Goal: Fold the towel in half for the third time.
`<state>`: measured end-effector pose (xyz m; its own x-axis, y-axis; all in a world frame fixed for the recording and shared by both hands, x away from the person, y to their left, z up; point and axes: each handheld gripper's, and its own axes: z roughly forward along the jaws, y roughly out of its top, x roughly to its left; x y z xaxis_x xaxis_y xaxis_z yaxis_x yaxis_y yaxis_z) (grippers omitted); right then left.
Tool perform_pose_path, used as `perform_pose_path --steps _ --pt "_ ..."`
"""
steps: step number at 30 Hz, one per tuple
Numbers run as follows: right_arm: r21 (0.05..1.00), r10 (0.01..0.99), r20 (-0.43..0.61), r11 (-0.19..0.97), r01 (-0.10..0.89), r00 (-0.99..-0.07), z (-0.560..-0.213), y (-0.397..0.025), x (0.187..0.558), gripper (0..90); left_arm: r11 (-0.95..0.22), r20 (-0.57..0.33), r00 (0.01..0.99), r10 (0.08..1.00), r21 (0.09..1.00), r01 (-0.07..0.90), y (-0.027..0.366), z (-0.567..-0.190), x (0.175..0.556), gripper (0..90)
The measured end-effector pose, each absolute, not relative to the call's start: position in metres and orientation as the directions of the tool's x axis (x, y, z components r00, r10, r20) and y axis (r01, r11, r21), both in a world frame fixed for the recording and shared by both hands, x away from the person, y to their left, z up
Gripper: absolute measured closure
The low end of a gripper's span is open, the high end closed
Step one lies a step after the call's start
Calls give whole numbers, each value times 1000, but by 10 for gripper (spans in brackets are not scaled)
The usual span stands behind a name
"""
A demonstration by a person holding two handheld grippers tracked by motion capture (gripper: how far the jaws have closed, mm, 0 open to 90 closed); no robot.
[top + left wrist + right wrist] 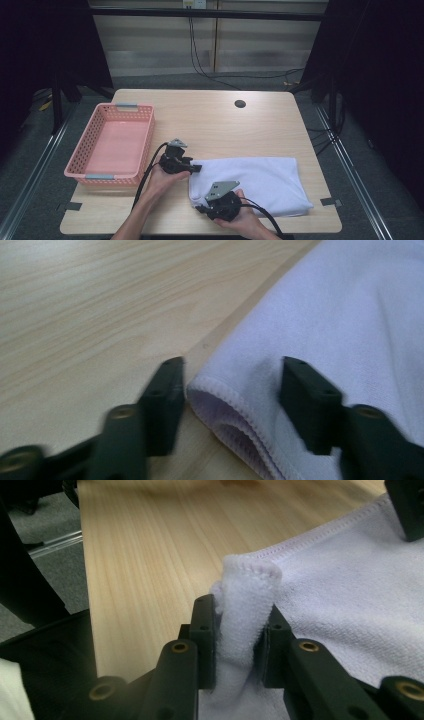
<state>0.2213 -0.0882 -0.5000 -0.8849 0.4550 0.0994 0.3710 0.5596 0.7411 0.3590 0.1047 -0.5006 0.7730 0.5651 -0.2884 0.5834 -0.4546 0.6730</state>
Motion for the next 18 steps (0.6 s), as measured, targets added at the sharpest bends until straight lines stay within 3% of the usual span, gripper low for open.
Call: perform_pose_path --steps 3,5,12,18 --pt "740 456 135 544 396 -880 -500 -91 223 765 -472 -317 790 525 664 580 101 -501 355 735" --pt "739 462 157 531 415 -873 -500 -92 224 773 -443 -350 777 523 667 599 102 -501 356 791" --pt "768 465 257 434 471 -847 -481 -102 231 785 -292 -468 732 495 704 647 112 -485 361 804" --pt "799 456 302 358 484 -837 -460 -108 234 787 -267 -474 729 493 715 646 119 -462 363 803"
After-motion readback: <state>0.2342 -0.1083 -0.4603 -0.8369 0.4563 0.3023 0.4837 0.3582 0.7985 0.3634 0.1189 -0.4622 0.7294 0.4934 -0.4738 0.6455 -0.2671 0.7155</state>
